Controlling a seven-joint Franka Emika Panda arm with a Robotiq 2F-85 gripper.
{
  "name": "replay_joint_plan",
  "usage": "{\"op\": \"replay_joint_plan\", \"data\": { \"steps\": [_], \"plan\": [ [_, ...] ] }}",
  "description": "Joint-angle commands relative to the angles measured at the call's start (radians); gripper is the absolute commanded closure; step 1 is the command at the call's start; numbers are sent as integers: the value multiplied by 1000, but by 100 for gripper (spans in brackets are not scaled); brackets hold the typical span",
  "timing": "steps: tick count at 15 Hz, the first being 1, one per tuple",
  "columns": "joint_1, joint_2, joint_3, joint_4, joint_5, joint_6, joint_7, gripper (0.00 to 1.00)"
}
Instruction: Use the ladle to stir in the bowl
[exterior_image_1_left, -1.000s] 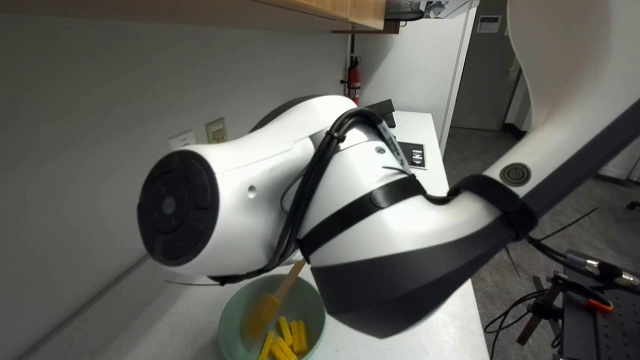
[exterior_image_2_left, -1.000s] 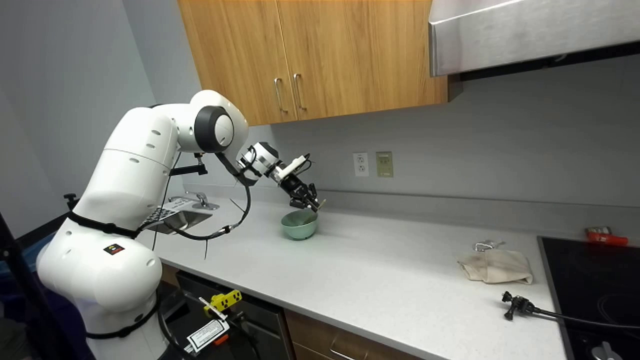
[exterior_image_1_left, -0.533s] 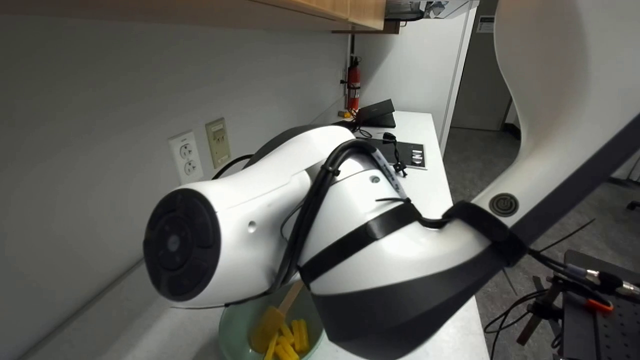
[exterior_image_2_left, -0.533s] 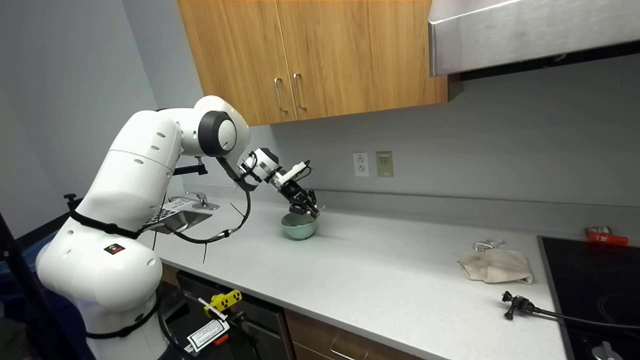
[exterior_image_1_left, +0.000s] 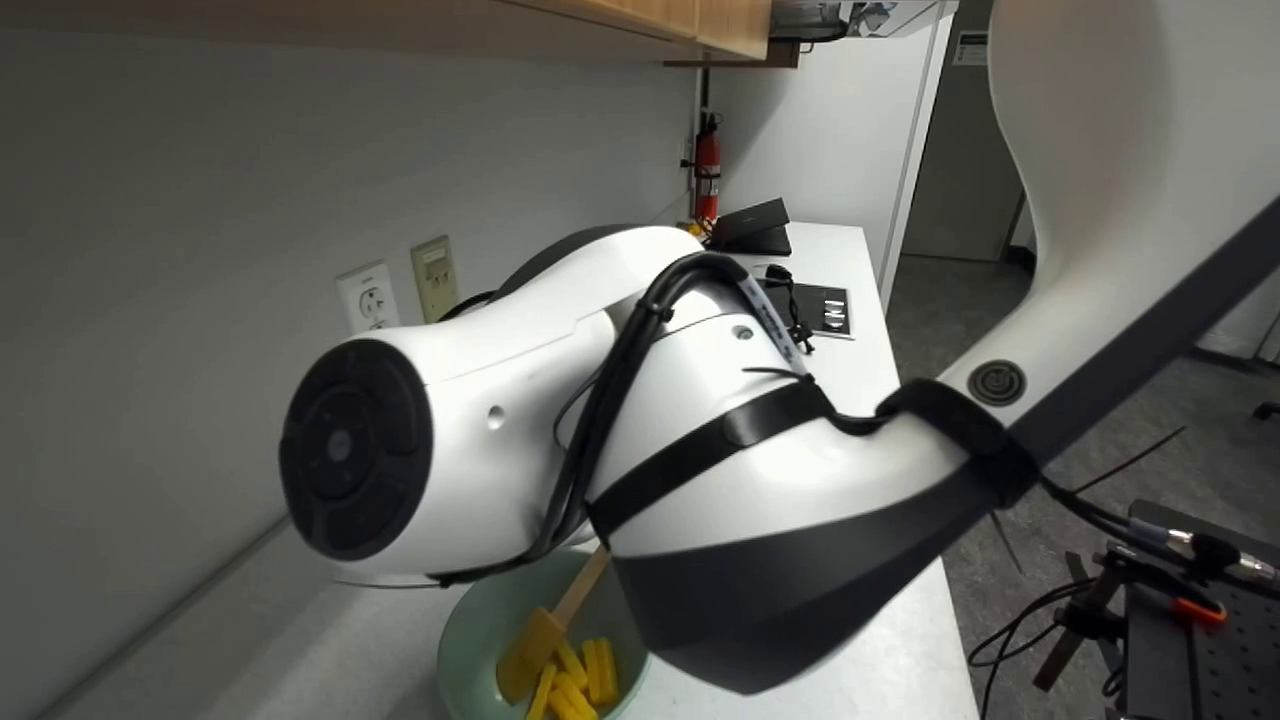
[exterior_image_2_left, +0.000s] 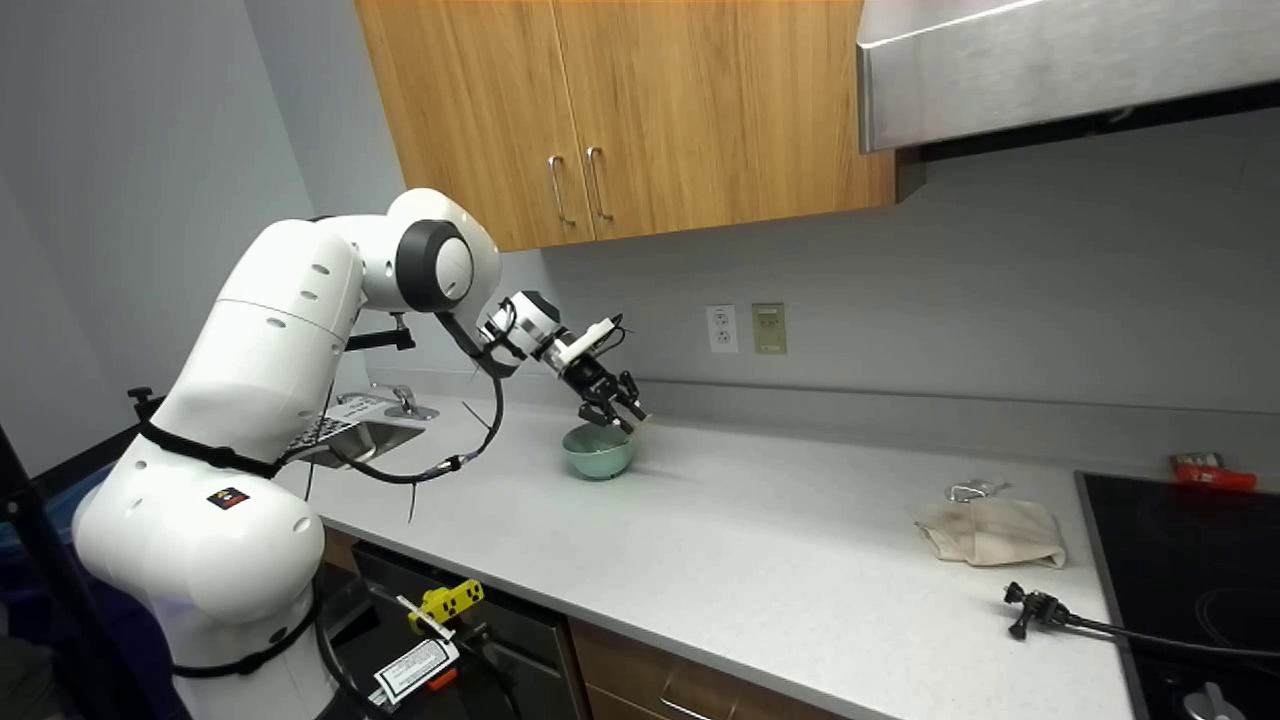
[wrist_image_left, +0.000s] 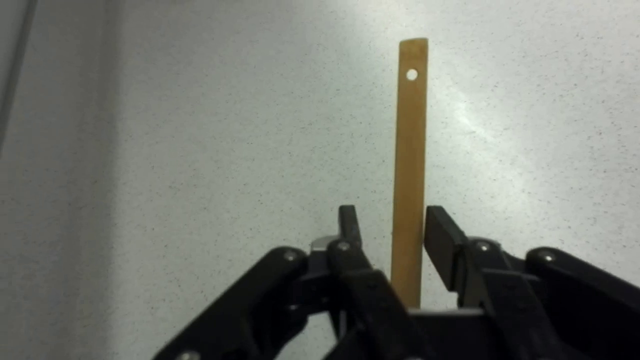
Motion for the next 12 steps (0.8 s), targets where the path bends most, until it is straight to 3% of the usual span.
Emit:
{"op": "replay_joint_plan", "data": {
  "steps": [1,5,12],
  "plan": [
    [2,8,4,26,3,-1,15,27],
    [-1,10,7,32,11,3,21,1],
    [4,17,4,58,22,-17,15,0]
  ]
}}
